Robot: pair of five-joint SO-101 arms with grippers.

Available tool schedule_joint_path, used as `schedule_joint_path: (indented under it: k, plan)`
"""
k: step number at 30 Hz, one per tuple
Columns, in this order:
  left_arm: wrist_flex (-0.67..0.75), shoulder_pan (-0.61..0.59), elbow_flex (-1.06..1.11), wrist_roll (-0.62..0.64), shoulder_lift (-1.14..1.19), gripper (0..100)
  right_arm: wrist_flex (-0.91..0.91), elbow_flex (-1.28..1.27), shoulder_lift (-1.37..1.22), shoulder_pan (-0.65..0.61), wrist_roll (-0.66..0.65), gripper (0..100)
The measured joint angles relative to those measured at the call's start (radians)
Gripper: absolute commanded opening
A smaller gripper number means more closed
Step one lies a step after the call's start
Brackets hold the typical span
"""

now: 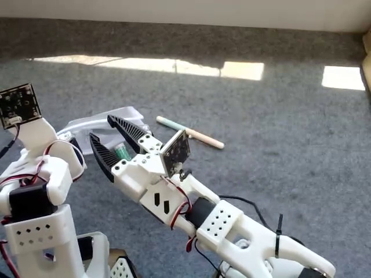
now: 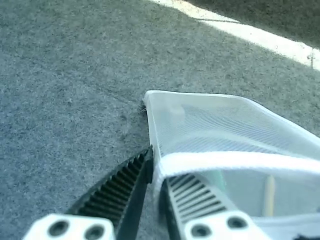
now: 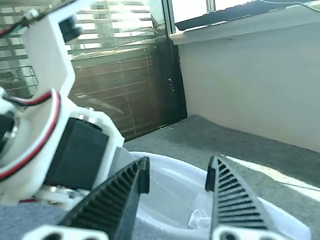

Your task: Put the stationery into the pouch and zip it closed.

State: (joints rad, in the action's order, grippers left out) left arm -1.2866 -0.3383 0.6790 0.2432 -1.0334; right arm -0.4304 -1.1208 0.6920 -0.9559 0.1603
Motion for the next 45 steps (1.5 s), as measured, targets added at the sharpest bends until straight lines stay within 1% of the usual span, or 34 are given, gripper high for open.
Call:
schedule_joint_path:
  k: [7,12,19,24,27,32,39,42,45]
  plan:
    - [0.0,0.002,0.0,0.0,0.0,1,0.227,0.005,0.123,0.083,0.009,18.3]
    - [0.0,-0.002,0.0,0.0,0.0,1,0.42,0.089,0.227,0.155,0.009,18.3]
    - [0.0,-0.06,0.0,0.002,0.0,1,0.79,0.302,0.287,0.341,0.009,18.3]
    - [0.0,-0.091,0.0,0.003,0.0,1,0.977,0.37,0.287,0.417,-0.003,18.3]
    - [0.0,-0.101,0.0,0.003,0.0,1,1.036,0.371,0.287,0.427,-0.08,18.3]
    - [0.0,-0.107,0.006,0.003,0.0,1,1.049,0.353,0.247,0.428,-0.16,18.3]
    - [0.0,-0.107,0.006,0.003,0.0,1,1.049,0.358,-0.043,0.428,-0.245,18.3]
    - [0.0,-0.107,0.006,0.003,0.0,1,1.049,0.396,-0.163,0.428,-0.262,18.3]
    - [0.0,-0.107,0.006,0.003,0.0,1,1.049,0.445,-0.247,0.431,-0.307,18.3]
